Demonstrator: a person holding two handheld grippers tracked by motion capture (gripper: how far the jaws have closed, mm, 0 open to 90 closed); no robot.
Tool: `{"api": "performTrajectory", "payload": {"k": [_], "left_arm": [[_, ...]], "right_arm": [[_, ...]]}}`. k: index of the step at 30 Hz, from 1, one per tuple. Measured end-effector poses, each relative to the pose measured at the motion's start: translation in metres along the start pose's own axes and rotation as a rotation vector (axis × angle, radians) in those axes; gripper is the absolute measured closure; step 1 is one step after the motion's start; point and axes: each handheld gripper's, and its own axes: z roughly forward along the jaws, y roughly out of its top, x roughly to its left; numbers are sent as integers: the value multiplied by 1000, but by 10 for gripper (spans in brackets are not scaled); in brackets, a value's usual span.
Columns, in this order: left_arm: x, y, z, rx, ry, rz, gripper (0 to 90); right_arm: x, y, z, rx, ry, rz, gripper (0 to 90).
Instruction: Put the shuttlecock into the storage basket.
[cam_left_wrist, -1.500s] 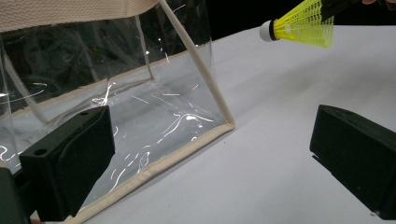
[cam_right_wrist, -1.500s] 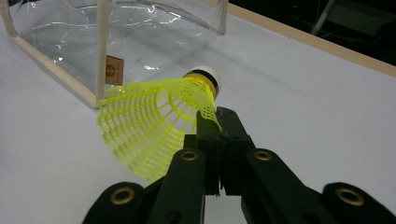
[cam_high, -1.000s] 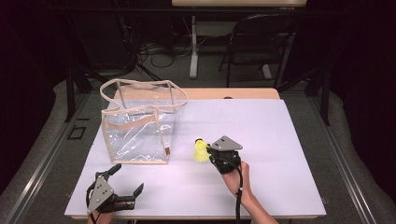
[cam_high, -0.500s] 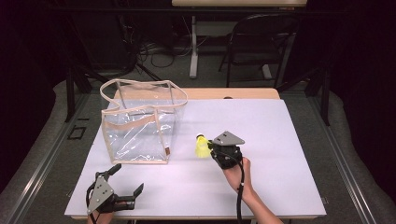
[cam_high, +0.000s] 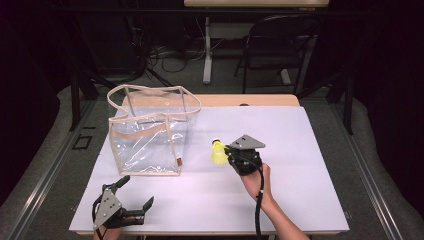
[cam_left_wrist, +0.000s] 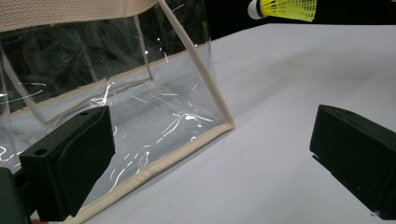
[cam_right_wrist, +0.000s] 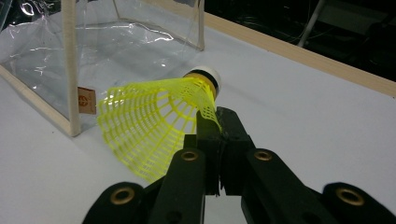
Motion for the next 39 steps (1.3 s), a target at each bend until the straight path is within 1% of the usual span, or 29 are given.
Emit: {"api": "performTrajectory", "payload": {"k": [8,23,27,39], "left_arm": [[0,0,0,0,0,0,1],[0,0,0,-6,-3,-1,1],[0,0,0,-3,-3,-1,1],[0,0,0,-8,-8,-1,1]], "right_arm": [[-5,5,-1,2,1,10,891],[-9,15,-8,-12,-9,2,890],[-10,18,-9,-23,-12,-2,890],[-14,26,-13,-36,-11,-6,890]]}}
